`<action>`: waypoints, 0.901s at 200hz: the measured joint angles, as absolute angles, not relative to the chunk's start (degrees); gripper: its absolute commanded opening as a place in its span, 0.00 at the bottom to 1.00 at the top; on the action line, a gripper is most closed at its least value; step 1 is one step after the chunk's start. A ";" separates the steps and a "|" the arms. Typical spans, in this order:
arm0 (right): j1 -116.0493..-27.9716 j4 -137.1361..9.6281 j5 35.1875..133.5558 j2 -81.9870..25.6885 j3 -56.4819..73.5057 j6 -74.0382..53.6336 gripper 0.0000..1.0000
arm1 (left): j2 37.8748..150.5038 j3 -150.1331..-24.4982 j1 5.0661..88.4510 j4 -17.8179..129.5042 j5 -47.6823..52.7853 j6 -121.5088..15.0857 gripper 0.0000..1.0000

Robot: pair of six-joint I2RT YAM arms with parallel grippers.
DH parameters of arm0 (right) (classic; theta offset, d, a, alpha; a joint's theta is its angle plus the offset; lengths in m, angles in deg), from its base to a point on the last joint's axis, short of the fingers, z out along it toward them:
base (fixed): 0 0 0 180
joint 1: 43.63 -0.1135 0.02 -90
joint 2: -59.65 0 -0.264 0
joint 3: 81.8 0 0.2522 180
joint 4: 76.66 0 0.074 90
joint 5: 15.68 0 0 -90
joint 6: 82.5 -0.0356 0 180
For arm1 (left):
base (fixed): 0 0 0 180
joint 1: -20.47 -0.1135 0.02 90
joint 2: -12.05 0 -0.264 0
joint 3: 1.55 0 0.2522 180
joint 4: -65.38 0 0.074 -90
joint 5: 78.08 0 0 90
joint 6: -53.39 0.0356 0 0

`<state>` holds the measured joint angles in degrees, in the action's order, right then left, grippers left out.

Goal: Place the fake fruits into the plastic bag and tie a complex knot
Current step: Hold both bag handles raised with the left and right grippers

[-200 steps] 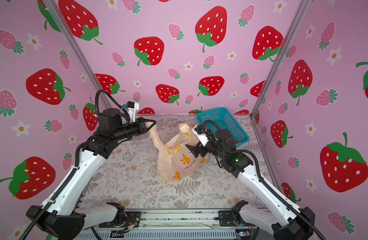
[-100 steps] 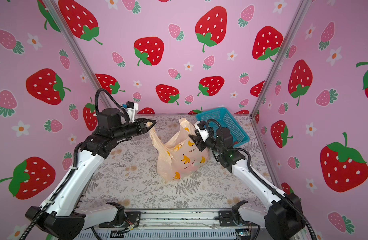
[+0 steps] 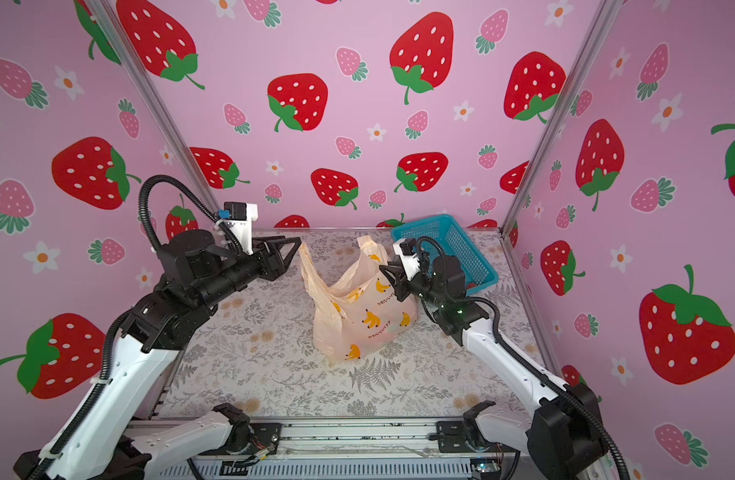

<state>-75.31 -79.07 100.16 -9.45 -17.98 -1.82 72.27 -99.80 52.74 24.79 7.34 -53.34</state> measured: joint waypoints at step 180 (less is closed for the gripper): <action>-73.21 -81.97 104.89 -11.26 -18.55 -4.69 0.16 | 106.00 -121.68 66.42 21.03 14.32 -24.53 0.50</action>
